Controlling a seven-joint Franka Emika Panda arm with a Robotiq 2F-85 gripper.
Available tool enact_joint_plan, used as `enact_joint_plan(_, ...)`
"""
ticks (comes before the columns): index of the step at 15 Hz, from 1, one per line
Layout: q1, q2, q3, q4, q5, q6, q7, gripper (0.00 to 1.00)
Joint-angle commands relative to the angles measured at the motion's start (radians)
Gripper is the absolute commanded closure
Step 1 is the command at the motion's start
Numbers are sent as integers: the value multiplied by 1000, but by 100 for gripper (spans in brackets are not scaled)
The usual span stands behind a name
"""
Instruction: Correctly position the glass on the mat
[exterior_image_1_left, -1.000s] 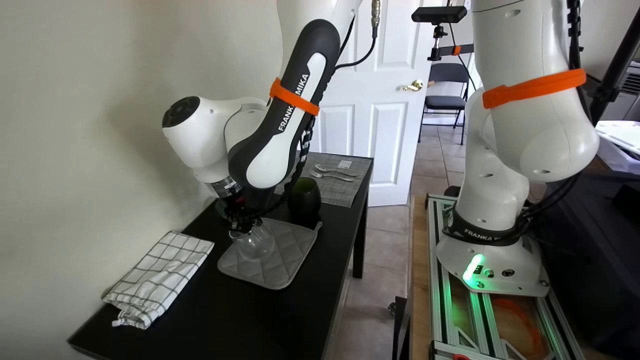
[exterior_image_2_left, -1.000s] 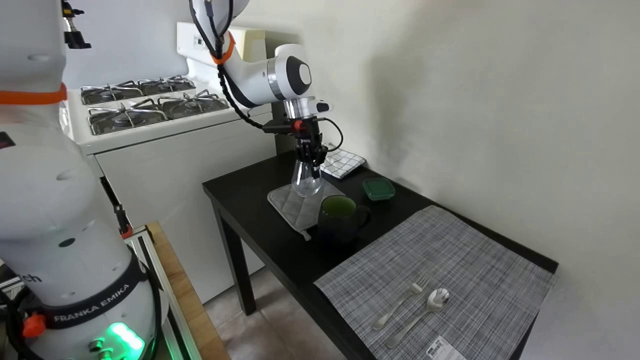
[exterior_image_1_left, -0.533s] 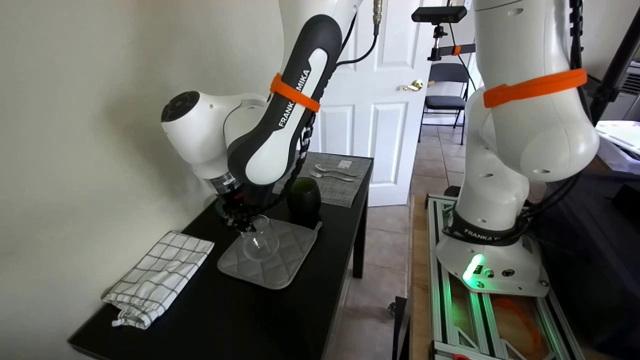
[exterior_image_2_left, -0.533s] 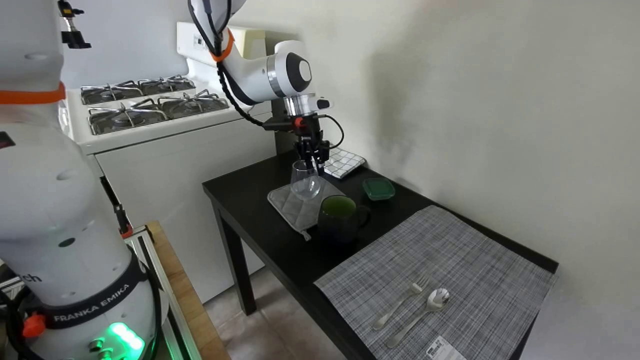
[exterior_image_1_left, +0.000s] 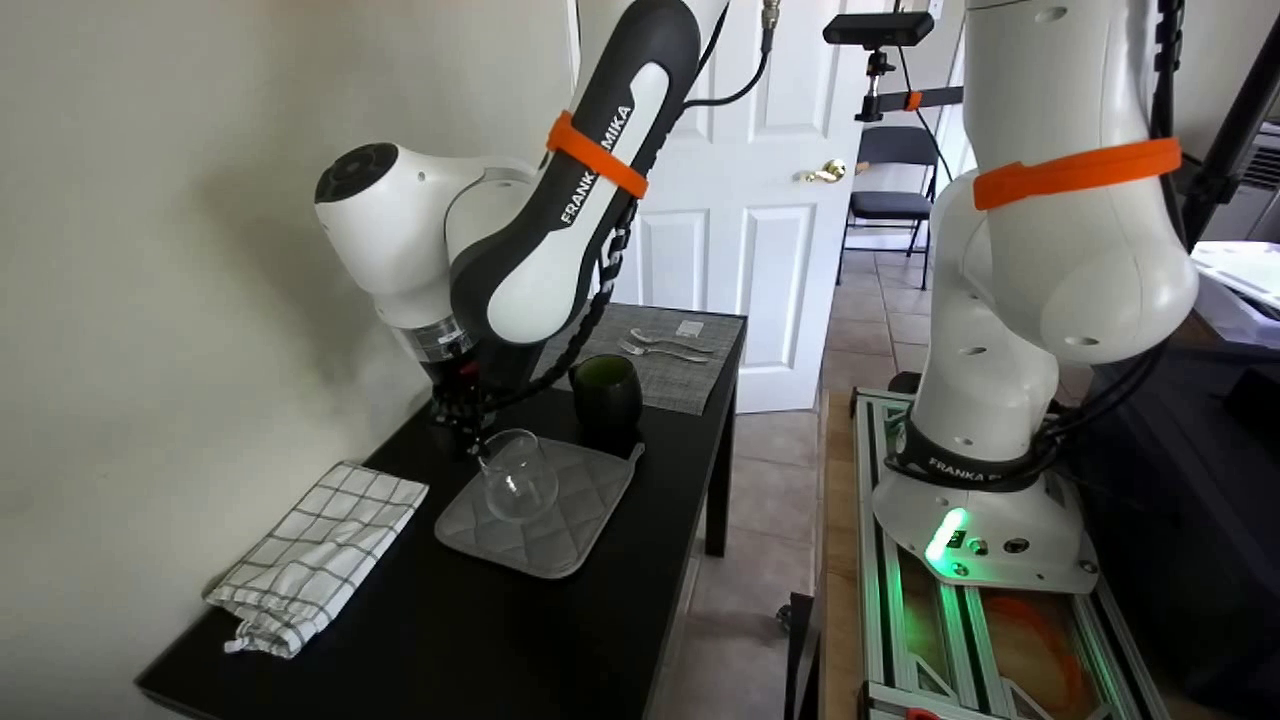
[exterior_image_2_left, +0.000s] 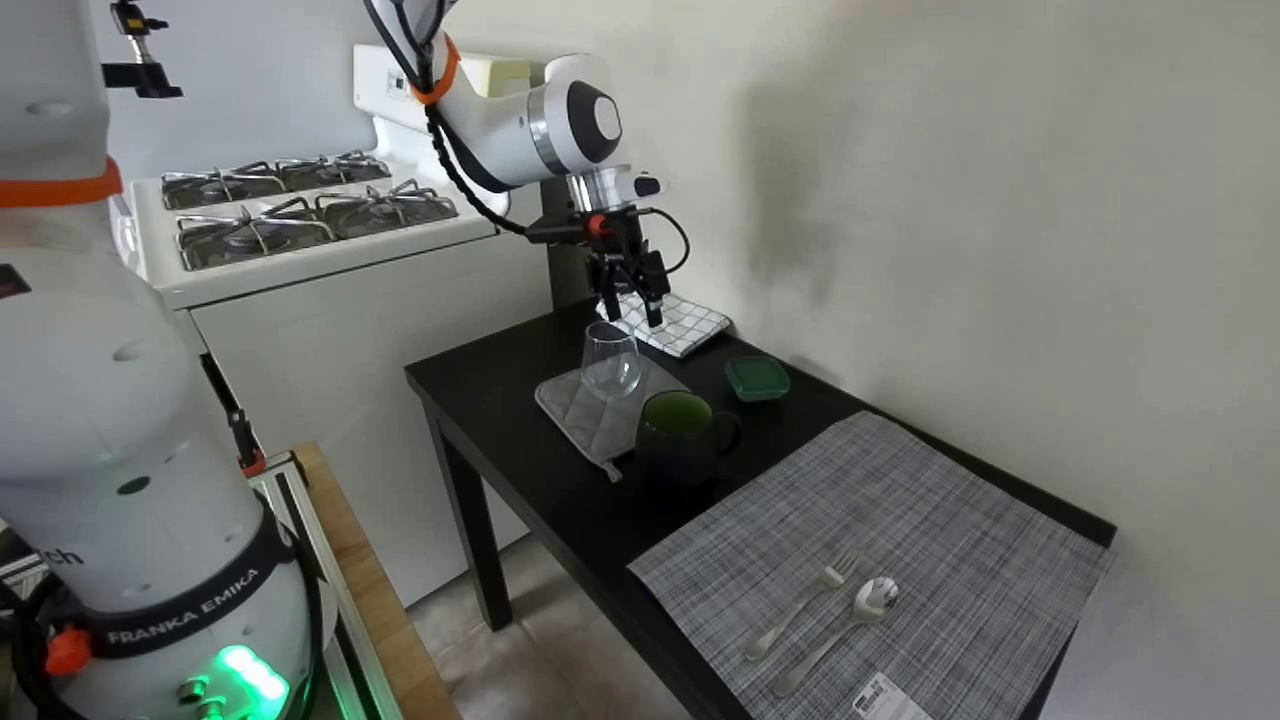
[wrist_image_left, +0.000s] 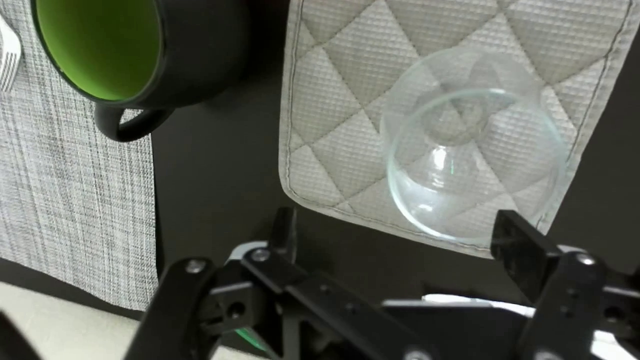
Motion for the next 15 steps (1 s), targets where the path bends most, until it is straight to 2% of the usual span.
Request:
enact_joint_plan(1,-14,-81,7,-57,53,18,-37,0)
enact_joint_plan(5,-30,-160,23,-85,145,8,-111,0)
enact_joint_plan(11,-48,-274,51,-102,419,-78,-303,0)
enact_joint_plan(15,-55,-329,57,-97,431,-172,-286,0)
